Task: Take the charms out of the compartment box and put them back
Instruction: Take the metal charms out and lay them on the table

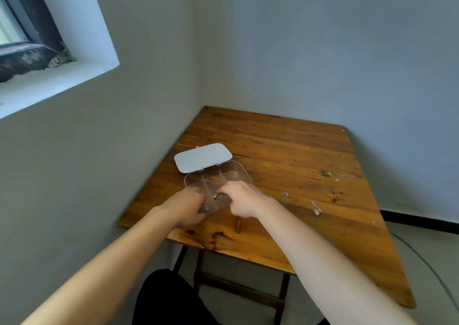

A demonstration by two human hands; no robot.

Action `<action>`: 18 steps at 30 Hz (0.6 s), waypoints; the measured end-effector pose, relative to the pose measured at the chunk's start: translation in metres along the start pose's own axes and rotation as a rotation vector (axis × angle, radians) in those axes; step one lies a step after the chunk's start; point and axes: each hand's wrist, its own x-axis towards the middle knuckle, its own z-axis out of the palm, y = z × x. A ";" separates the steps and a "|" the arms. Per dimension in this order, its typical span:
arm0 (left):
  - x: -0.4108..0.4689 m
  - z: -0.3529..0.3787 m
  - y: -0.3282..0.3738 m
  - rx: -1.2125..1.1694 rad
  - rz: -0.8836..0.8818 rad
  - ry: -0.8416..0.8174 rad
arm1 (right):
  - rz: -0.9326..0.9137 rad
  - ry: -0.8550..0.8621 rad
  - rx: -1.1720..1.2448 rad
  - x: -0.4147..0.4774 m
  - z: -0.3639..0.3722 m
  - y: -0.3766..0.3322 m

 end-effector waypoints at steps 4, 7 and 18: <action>0.005 0.005 0.003 0.093 0.012 -0.016 | -0.027 -0.040 -0.150 0.010 0.001 -0.005; 0.006 0.013 0.002 0.111 0.013 -0.025 | -0.078 -0.043 -0.303 0.016 0.002 -0.009; 0.008 0.026 0.002 0.108 0.009 0.059 | -0.125 -0.033 -0.367 0.020 0.000 -0.007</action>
